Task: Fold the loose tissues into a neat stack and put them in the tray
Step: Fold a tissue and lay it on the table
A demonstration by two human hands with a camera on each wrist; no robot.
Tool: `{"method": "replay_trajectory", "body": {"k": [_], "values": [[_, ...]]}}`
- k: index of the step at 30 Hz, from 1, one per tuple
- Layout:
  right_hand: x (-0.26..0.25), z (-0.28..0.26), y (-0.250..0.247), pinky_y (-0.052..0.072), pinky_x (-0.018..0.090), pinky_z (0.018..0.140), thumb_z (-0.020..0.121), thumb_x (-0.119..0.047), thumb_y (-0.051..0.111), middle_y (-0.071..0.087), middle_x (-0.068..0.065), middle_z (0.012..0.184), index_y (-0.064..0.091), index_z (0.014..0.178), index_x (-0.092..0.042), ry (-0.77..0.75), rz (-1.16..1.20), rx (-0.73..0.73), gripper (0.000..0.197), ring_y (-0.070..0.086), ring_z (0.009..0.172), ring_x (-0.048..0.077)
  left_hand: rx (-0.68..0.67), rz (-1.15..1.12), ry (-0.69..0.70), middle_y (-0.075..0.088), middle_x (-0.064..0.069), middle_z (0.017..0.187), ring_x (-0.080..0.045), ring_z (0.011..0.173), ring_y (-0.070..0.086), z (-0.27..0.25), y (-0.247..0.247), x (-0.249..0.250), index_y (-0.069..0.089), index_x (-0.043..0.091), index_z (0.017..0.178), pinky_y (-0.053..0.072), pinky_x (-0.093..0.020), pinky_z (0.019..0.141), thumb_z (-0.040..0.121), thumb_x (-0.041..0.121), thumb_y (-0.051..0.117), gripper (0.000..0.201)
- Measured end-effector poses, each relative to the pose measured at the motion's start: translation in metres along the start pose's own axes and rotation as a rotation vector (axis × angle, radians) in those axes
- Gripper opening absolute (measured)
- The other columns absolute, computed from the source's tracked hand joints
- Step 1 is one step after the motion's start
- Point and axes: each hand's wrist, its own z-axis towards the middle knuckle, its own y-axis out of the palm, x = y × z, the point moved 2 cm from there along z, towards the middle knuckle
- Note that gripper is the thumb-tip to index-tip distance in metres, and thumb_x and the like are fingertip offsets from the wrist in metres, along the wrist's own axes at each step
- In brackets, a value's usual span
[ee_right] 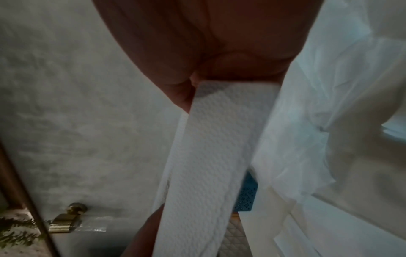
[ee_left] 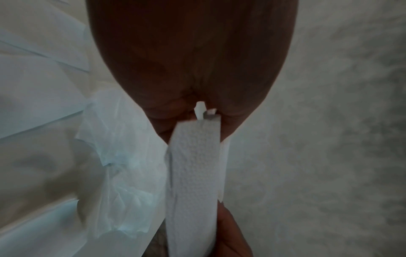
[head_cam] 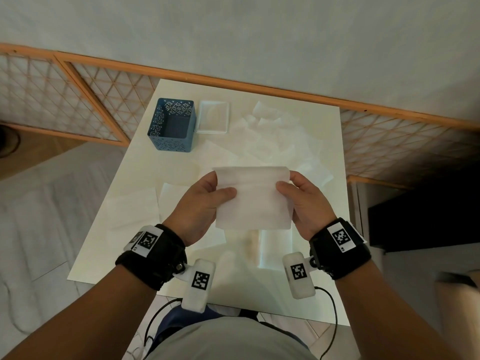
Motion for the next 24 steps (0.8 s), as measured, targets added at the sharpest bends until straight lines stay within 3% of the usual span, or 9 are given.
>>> {"method": "replay_trajectory", "body": {"k": [4, 10, 12, 15, 19, 22, 24], "values": [[-0.006, -0.002, 0.002, 0.053, 0.041, 0.08, 0.1, -0.005, 0.058, 0.071, 0.009, 0.108, 0.069, 0.108, -0.016, -0.041, 0.114, -0.047, 0.018, 0.067, 0.097, 0.028, -0.015, 0.005, 0.007, 0.076, -0.006, 0.123, -0.022, 0.111, 0.073, -0.002, -0.001, 0.007, 0.069, 0.011, 0.127, 0.061, -0.035, 0.089, 0.103, -0.006, 0.049, 0.036], [-0.011, -0.003, -0.002, 0.054, 0.045, 0.085, 0.097, -0.001, 0.062, 0.075, 0.008, 0.111, 0.078, 0.106, -0.021, -0.101, 0.06, -0.083, 0.027, 0.07, 0.102, 0.028, 0.04, 0.135, 0.022, 0.073, -0.01, 0.118, -0.025, 0.104, 0.068, 0.002, -0.013, 0.008, 0.062, -0.006, 0.125, 0.057, -0.043, 0.093, 0.105, 0.002, 0.053, 0.024], [-0.011, -0.003, -0.006, 0.048, 0.049, 0.078, 0.092, -0.004, 0.065, 0.071, 0.01, 0.099, 0.075, 0.091, -0.021, -0.117, -0.056, -0.059, 0.02, 0.065, 0.091, 0.03, 0.041, 0.182, 0.04, 0.073, -0.011, 0.113, -0.025, 0.099, 0.067, 0.002, -0.016, 0.008, 0.068, -0.001, 0.117, 0.058, -0.043, 0.09, 0.105, 0.005, 0.054, 0.018], [-0.011, -0.001, -0.01, 0.038, 0.045, 0.076, 0.082, -0.005, 0.054, 0.06, 0.011, 0.087, 0.063, 0.073, -0.022, -0.155, -0.201, -0.027, 0.021, 0.055, 0.083, 0.027, 0.02, 0.226, 0.083, 0.073, -0.01, 0.106, -0.023, 0.092, 0.068, 0.001, -0.019, 0.008, 0.071, 0.007, 0.104, 0.059, -0.036, 0.081, 0.105, 0.001, 0.052, 0.02], [-0.01, -0.002, -0.01, 0.038, 0.041, 0.072, 0.087, -0.005, 0.045, 0.058, 0.007, 0.09, 0.064, 0.077, -0.021, -0.18, -0.239, -0.034, 0.027, 0.051, 0.083, 0.025, 0.036, 0.186, 0.048, 0.071, -0.013, 0.108, -0.026, 0.094, 0.067, 0.001, -0.019, 0.011, 0.071, 0.006, 0.097, 0.059, -0.038, 0.084, 0.103, -0.002, 0.039, 0.033], [-0.01, -0.002, -0.009, 0.041, 0.027, 0.061, 0.085, -0.003, 0.043, 0.06, 0.004, 0.086, 0.065, 0.077, -0.02, -0.142, -0.237, 0.008, 0.03, 0.052, 0.075, 0.019, 0.085, 0.115, -0.003, 0.072, -0.012, 0.109, -0.026, 0.092, 0.065, 0.004, -0.017, 0.014, 0.073, 0.005, 0.096, 0.056, -0.033, 0.081, 0.105, 0.014, 0.037, 0.038], [-0.011, -0.003, -0.008, 0.045, 0.021, 0.055, 0.087, 0.008, 0.039, 0.059, 0.004, 0.081, 0.063, 0.077, -0.016, -0.128, -0.189, 0.012, 0.035, 0.053, 0.067, 0.014, 0.134, 0.153, 0.006, 0.073, -0.006, 0.101, -0.022, 0.088, 0.065, 0.007, -0.018, 0.014, 0.075, 0.01, 0.092, 0.054, -0.034, 0.081, 0.107, 0.029, 0.05, 0.034]]}}
